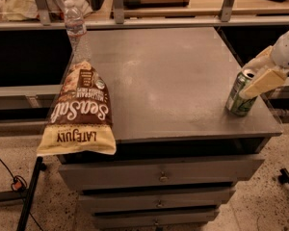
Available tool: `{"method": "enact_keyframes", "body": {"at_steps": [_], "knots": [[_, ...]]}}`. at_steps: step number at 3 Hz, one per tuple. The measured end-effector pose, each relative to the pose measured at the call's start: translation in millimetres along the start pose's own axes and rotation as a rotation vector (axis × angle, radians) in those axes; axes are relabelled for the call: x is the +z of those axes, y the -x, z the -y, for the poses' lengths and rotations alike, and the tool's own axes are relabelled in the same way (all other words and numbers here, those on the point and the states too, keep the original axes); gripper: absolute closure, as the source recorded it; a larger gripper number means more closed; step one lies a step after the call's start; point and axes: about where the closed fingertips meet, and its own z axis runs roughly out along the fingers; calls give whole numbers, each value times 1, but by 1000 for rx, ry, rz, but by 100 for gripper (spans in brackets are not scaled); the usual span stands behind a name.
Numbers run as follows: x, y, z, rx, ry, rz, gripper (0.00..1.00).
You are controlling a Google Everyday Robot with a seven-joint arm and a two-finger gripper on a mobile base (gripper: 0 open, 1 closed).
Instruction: Move green can near brown chip bag
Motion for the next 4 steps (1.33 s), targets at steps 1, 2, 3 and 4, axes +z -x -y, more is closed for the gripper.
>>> {"method": "enact_keyframes", "body": {"at_steps": [1,2,3,4], "knots": [[2,2,-2,-42,1,34,62],[2,27,-13,-91,33,59,87],[7,69,-37,-169,92,80,100],[24,107,-63,-226,171,87,100]]}}
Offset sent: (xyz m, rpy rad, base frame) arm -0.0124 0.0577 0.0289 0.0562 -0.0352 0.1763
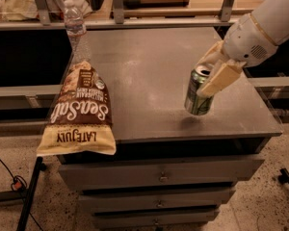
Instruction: Move green can near brown chip bag
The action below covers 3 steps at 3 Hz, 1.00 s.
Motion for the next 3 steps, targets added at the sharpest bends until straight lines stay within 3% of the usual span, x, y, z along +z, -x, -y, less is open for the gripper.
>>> {"method": "enact_keyframes", "body": {"at_steps": [2,3], "knots": [[48,57,-16,-70,99,36,100],[66,77,-21,-100,119,50,84]]}}
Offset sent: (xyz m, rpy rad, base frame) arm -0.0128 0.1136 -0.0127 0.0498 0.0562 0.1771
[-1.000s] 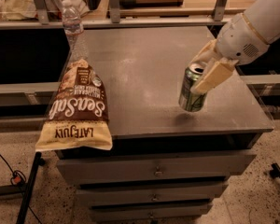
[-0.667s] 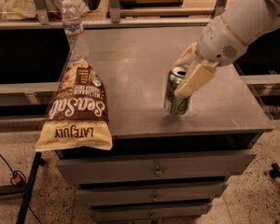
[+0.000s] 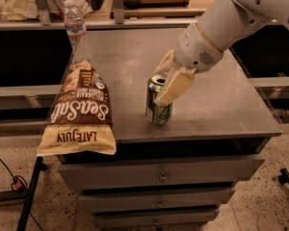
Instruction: Move green can near brown chip bag
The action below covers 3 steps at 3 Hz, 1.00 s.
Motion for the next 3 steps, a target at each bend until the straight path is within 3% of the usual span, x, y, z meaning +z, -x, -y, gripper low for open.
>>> {"method": "enact_keyframes", "body": {"at_steps": [3], "knots": [[45,45,-5,-109,10,-4,13]]}}
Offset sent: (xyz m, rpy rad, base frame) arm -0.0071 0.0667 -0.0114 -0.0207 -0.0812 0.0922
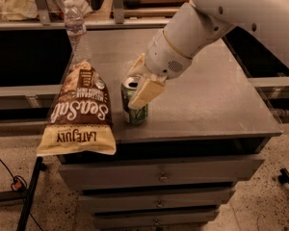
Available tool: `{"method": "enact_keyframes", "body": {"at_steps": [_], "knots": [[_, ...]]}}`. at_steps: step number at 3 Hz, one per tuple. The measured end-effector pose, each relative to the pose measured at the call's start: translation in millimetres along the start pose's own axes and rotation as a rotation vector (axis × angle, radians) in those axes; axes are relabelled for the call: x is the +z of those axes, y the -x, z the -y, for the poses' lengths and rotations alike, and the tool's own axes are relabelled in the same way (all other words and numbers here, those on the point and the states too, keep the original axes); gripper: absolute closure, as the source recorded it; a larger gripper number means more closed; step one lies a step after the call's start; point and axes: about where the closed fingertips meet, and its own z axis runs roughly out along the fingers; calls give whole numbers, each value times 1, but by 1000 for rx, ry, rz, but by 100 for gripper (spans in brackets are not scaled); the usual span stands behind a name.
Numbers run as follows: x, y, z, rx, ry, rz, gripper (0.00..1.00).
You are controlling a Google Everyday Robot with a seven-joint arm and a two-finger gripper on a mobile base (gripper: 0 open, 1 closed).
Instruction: Move green can near brown chip bag
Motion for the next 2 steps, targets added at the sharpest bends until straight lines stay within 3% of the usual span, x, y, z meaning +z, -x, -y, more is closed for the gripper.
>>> {"method": "enact_keyframes", "body": {"at_steps": [1,2], "knots": [[13,14,-2,-39,22,0,0],[13,14,-2,-39,22,0,0]]}}
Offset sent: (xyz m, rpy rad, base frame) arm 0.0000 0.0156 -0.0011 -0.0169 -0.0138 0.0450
